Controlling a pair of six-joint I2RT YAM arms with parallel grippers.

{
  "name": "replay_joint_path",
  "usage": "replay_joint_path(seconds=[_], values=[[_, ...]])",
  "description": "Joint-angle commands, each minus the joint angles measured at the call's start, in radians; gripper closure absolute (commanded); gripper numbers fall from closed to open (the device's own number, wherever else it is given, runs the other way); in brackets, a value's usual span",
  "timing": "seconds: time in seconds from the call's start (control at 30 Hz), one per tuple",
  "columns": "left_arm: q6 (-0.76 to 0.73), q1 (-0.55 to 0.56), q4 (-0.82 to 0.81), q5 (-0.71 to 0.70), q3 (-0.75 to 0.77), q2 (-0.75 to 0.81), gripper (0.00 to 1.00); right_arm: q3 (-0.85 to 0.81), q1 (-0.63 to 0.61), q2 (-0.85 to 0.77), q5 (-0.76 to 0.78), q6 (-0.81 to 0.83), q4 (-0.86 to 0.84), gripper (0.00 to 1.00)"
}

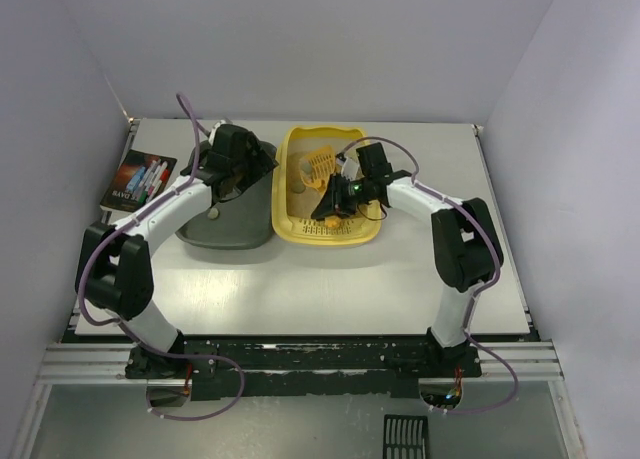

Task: Clean the litter box

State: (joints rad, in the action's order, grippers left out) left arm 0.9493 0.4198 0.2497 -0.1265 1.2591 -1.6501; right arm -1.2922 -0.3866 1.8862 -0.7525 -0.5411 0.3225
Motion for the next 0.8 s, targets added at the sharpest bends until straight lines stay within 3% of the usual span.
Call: replay_joint_path(seconds=[0.0,0.2,0.5,0.67,0.77], values=[[-0.039,-0.011,-0.026,0.026,0.019,0.033,0.16,0.094,-0.001,-0.087,-0.147,-0.108,-0.231,1.0],[-0.132,-0.023,0.052,0.014,0.073,0.065,0.15,0.254,0.002,-0.15,-0.271,-0.303,-0.612,1.0],[-0.283,-0.065,0.093,0.03,0.033,0.187,0.13,0.516,0.005,-0.202,-0.291,-0.556,-1.146,1.0],[-0.408,-0.065,0.246,0.058,0.112,0.214,0.09,0.683,0.005,-0.179,-0.213,-0.733,-1.642,1.0],[-0.468,-0.069,0.287,0.014,0.096,0.262,0.08,0.679,0.005,-0.158,-0.201,-0.717,-1.652,1.0]])
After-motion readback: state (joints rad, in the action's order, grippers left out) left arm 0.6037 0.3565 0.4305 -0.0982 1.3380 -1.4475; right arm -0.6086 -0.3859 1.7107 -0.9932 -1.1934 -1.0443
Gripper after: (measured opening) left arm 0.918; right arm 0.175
